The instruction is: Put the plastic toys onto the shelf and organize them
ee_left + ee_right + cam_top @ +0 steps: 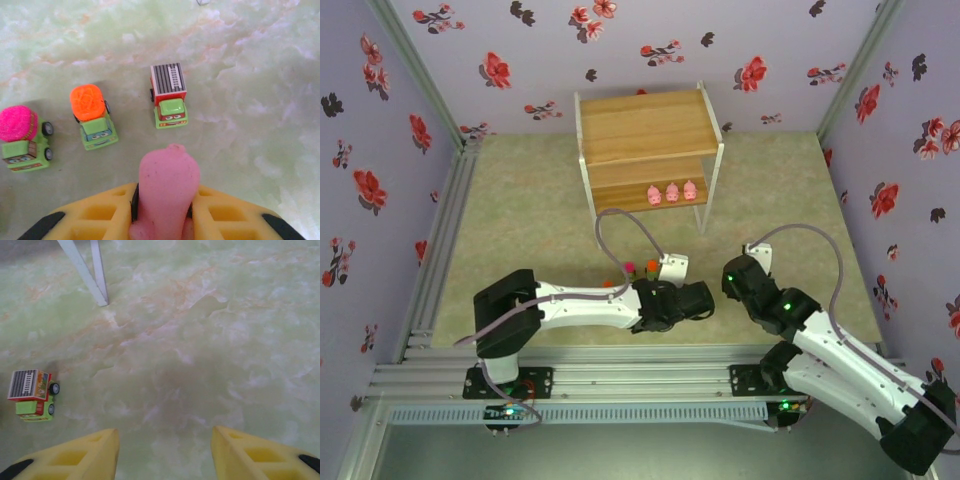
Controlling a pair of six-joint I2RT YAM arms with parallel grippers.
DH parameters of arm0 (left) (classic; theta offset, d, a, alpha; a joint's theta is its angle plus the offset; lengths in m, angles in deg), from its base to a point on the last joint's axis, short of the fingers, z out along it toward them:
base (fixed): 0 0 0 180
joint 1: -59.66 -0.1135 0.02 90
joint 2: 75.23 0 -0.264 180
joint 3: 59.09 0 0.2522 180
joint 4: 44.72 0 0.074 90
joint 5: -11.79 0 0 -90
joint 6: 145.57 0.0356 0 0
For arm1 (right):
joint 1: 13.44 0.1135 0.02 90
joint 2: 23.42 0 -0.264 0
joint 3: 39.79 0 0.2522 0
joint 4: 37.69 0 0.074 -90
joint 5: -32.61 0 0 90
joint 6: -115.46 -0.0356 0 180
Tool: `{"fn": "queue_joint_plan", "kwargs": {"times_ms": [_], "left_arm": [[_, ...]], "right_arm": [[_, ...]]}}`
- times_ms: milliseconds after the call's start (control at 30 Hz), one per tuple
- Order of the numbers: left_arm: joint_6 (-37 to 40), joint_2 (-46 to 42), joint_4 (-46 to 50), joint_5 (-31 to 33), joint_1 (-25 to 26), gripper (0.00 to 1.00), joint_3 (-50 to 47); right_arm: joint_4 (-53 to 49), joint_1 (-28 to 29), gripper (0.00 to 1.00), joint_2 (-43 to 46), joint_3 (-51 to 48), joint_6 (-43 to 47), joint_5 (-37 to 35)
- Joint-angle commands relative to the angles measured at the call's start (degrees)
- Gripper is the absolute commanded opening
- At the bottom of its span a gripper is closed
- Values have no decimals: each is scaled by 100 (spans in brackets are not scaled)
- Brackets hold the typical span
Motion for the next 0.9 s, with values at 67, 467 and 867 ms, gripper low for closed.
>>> {"fn": "queue_joint_plan", "kwargs": {"times_ms": [67,467,867], "left_arm": [[141,-378,389,484,-99,30,-117],[428,-1037,374,519,-667,30,-446],[1064,-1545,339,709,-1380,30,-414]], "right_arm": [[358,-46,53,31,-132,225,232],[990,-45,58,49,-340,498,641],[1358,-42,66,4,-457,601,759]]}}
